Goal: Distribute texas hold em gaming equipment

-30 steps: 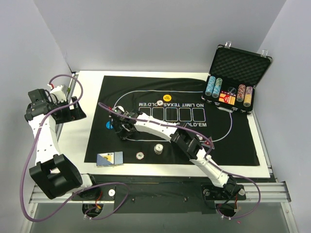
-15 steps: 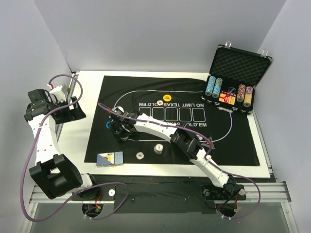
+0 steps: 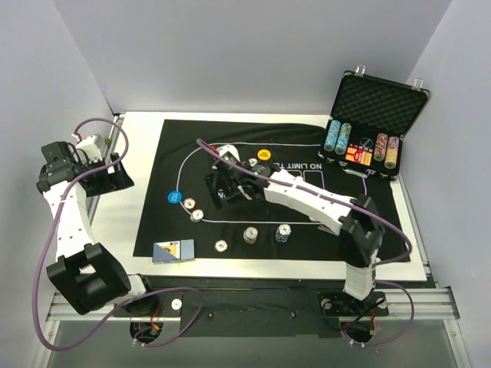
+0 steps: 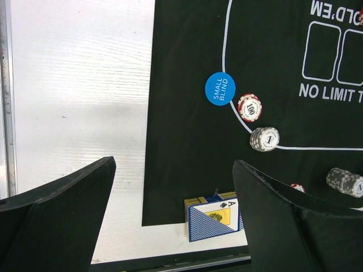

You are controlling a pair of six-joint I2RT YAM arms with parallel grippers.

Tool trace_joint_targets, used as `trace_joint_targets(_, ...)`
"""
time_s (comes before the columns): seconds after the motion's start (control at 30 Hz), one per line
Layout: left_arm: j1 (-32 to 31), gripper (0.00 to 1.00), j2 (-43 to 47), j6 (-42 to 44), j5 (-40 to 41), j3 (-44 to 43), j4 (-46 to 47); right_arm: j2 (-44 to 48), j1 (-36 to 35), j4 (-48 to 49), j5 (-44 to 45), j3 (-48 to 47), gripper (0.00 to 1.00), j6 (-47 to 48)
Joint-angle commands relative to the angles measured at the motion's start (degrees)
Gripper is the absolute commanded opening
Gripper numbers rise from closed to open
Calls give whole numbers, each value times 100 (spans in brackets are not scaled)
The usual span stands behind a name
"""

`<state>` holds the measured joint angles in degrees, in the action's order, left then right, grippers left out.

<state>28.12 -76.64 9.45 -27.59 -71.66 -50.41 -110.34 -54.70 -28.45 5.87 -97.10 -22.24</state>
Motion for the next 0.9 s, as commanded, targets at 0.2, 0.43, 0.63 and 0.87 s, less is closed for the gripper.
trace_joint_targets(0.2,53,96,123,57,-176,-155,40,1094,-374,-82,468,2177,94,-403)
trace_joint_targets(0.43,62,96,132,39,-202,-147,49,1085,-401,41,433,2450,93,-501)
trace_joint_targets(0.63,62,96,97,21,-202,-217,32,875,-401,234,213,2494,88,-562)
trace_joint_targets(0.87,62,96,97,30,-176,-164,58,734,-410,375,178,2626,83,-606)
